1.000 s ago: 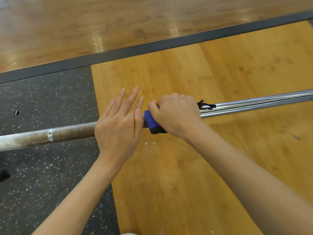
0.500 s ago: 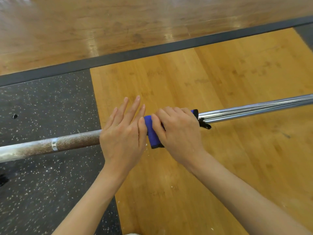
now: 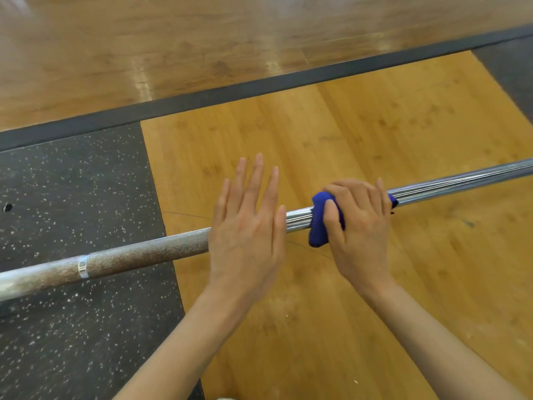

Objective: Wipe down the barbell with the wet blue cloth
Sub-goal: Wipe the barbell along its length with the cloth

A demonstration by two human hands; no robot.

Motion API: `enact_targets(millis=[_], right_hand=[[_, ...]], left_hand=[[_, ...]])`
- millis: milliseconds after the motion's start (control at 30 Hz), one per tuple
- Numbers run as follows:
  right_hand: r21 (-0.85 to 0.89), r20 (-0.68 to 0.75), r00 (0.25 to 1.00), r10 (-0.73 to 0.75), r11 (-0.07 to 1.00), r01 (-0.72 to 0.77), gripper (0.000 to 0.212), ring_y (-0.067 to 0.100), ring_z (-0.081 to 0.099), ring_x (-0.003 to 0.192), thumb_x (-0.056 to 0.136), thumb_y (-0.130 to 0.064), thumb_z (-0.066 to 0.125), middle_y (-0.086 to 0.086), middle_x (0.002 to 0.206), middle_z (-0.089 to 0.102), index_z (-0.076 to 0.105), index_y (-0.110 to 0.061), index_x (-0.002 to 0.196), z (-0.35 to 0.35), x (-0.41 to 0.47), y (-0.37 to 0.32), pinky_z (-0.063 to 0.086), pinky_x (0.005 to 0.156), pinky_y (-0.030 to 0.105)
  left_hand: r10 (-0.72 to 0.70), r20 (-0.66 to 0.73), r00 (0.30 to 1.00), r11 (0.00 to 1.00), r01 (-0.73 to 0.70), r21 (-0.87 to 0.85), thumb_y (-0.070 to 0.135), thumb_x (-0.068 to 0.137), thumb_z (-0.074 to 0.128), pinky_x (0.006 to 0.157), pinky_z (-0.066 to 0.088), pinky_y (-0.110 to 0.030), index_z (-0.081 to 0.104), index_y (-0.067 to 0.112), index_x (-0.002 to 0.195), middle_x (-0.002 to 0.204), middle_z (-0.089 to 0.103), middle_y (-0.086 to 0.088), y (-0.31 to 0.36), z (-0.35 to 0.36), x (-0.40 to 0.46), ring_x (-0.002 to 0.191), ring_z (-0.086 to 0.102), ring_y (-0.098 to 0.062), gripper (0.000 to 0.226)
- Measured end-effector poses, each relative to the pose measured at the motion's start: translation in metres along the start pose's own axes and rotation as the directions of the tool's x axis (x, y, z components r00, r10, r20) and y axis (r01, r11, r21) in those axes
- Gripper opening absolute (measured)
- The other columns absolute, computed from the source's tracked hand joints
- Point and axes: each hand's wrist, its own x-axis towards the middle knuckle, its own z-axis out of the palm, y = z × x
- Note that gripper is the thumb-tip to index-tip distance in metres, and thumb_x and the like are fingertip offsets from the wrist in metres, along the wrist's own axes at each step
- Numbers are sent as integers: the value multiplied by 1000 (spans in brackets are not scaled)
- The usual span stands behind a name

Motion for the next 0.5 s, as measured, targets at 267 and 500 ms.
enact_targets(millis=[267, 500], right_hand=[[6, 21, 997, -69, 998, 69, 36, 24, 55, 118, 105, -32, 39, -2, 116, 65, 69, -14, 112, -5, -3, 23, 21, 120, 42], [18, 106, 991, -79, 997, 77, 34, 19, 55, 117, 103, -36, 42, -6, 113, 66, 69, -18, 111, 5, -8, -21, 22, 120, 42]], left_hand=[[55, 20, 998, 992, -56, 110, 33, 109, 29, 117, 34, -44, 46, 13, 152, 162, 34, -8, 2, 15, -3, 152, 29, -28, 51], [83, -28, 996, 993, -80, 85, 32, 108, 31, 108, 41, -44, 56, 16, 145, 156, 46, -7, 1, 16, -2, 147, 38, -29, 47]])
